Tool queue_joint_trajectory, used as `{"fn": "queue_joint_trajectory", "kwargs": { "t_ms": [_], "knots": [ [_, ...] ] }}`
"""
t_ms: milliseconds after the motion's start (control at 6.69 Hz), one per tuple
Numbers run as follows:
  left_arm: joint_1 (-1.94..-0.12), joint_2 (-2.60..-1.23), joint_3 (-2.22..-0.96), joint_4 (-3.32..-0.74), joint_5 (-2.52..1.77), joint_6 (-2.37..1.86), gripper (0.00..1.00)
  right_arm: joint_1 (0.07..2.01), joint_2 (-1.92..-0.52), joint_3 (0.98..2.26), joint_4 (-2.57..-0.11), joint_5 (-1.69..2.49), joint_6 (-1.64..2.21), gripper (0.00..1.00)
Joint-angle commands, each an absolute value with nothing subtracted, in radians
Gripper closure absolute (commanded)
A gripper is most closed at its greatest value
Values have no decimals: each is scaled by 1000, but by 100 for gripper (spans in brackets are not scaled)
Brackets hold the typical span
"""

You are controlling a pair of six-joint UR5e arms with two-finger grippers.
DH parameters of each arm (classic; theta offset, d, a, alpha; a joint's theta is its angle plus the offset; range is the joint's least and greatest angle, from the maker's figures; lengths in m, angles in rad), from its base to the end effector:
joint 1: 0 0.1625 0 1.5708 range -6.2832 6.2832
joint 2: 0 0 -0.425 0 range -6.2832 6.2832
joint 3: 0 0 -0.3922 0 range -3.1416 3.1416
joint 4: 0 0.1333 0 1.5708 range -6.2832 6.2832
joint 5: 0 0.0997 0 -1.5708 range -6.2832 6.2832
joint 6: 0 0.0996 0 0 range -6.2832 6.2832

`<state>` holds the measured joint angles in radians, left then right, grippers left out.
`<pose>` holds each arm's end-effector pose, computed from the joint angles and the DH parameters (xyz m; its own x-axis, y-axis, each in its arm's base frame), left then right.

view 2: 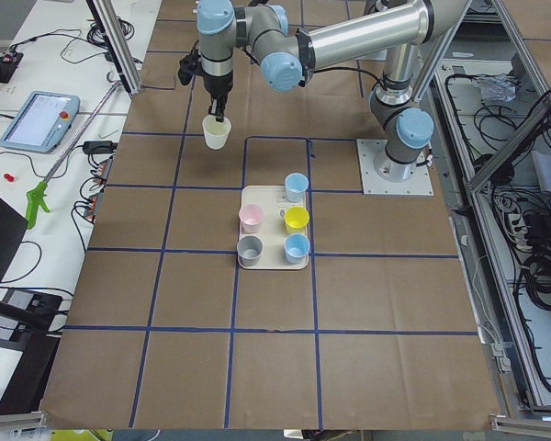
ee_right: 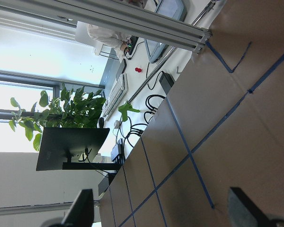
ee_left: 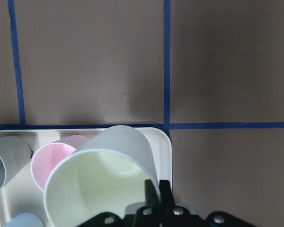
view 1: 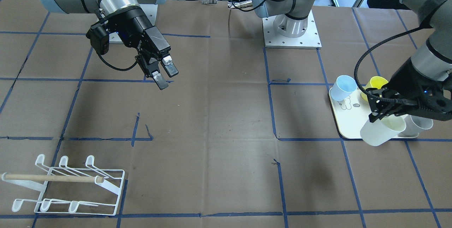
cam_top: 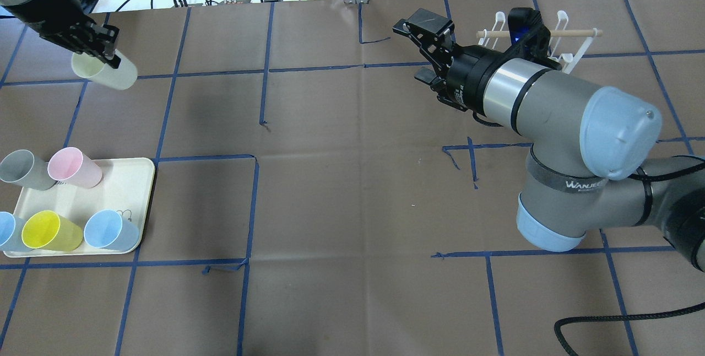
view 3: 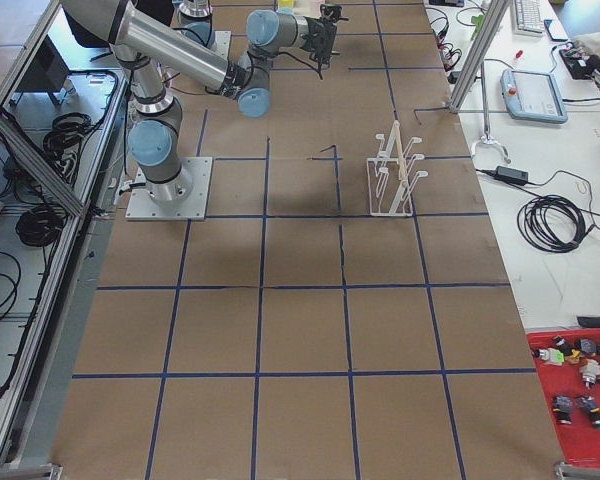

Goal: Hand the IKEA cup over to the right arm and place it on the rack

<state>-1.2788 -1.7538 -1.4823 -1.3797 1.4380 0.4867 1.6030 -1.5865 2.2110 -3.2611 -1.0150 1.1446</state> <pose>0.0257 -0.5943 0.4547 -0.9763 0.2044 0.0714 0.1924 0.9703 -0.1469 0.1997 -0.4276 0.4045 -0.3590 0.2382 -0.9024 0.7531 0.6450 -0.1294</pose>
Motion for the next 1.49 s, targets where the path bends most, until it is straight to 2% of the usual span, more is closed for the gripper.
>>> {"fn": "queue_joint_trajectory", "kwargs": {
  "t_ms": [0, 299, 448, 747, 896, 1046, 1344],
  "knots": [
    [-1307, -1735, -1509, -1297, 1053, 488, 100, 1603, -1583, 2218, -3327, -1019, 1201, 0],
    [-1350, -1708, -1599, -1083, 765, 494, 100, 1603, -1580, 2220, -3335, -1019, 1204, 0],
    [-1371, -1677, -1691, -952, 685, 495, 100, 1603, -1580, 2218, -3338, -1017, 1225, 0],
    [-1379, -1658, -1944, -492, 553, 423, 100, 1592, -1578, 2218, -3379, -1019, 1242, 0],
    [-1388, -1678, -2033, -242, 529, 388, 96, 1591, -1578, 2218, -3407, -1023, 1294, 0],
    [-1431, -1668, -2107, -109, 497, 343, 96, 1591, -1577, 2221, -3419, -1029, 1334, 0],
    [-1505, -1698, -2152, 49, 509, 305, 93, 1592, -1580, 2246, -3419, -1031, 1370, 0]
  ]
}}
